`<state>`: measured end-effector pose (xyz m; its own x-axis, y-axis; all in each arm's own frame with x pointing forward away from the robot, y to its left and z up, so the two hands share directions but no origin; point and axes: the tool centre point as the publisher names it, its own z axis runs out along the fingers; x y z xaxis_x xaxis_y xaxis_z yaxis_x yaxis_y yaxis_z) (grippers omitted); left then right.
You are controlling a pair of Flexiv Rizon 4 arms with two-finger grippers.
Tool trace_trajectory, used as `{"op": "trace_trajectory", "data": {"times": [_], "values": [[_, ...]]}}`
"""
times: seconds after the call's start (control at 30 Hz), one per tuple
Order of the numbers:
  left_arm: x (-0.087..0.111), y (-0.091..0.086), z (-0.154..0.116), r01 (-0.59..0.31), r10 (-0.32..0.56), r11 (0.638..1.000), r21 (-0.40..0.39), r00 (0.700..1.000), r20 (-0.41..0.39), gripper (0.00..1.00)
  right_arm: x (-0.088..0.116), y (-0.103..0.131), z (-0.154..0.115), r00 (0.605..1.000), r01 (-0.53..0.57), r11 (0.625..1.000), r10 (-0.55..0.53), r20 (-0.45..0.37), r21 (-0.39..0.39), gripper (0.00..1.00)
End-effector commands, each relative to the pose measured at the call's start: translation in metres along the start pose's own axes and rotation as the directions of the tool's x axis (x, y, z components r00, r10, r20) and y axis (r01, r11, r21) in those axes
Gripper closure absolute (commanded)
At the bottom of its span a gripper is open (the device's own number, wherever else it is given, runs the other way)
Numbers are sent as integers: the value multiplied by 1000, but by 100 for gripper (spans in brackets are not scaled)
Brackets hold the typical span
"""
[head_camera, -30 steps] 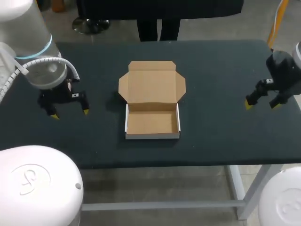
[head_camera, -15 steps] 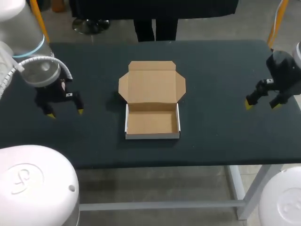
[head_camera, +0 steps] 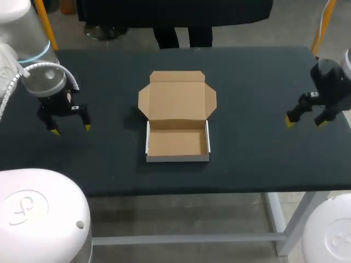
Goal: Assemble the packaging by folding the flat box into shape, placing the metal phone stand inside, and closing the box properly
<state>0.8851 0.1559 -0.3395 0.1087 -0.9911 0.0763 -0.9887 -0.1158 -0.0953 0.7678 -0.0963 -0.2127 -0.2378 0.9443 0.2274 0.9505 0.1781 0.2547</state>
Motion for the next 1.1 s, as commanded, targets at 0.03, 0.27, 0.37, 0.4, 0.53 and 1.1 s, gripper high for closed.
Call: {"op": "trace_trajectory", "data": {"times": [0.03, 0.27, 0.37, 0.4, 0.53, 1.1], "values": [[-7, -16, 10, -1, 1, 999, -51, 1000, -6, 0, 1, 0, -3, 1000, 1, 1000, -1, -1, 5, 0], [-13, -25, 16, -3, 3, 998, -67, 1000, 6, 0, 1, 0, -3, 1000, 1, 1000, -1, -1, 5, 0], [-13, -25, 16, -3, 3, 998, -67, 1000, 6, 0, 1, 0, -3, 1000, 1, 1000, -1, -1, 5, 0], [-13, -25, 16, -3, 3, 998, -67, 1000, 6, 0, 1, 0, -3, 1000, 1, 1000, -1, -1, 5, 0], [-13, -25, 16, -3, 3, 998, -67, 1000, 6, 0, 1, 0, -3, 1000, 1, 1000, -1, -1, 5, 0], [-18, -29, 18, -42, 43, 998, -42, 999, 24, 0, 1, 0, -3, 1000, 1, 1000, -1, -1, 5, 0]]}}
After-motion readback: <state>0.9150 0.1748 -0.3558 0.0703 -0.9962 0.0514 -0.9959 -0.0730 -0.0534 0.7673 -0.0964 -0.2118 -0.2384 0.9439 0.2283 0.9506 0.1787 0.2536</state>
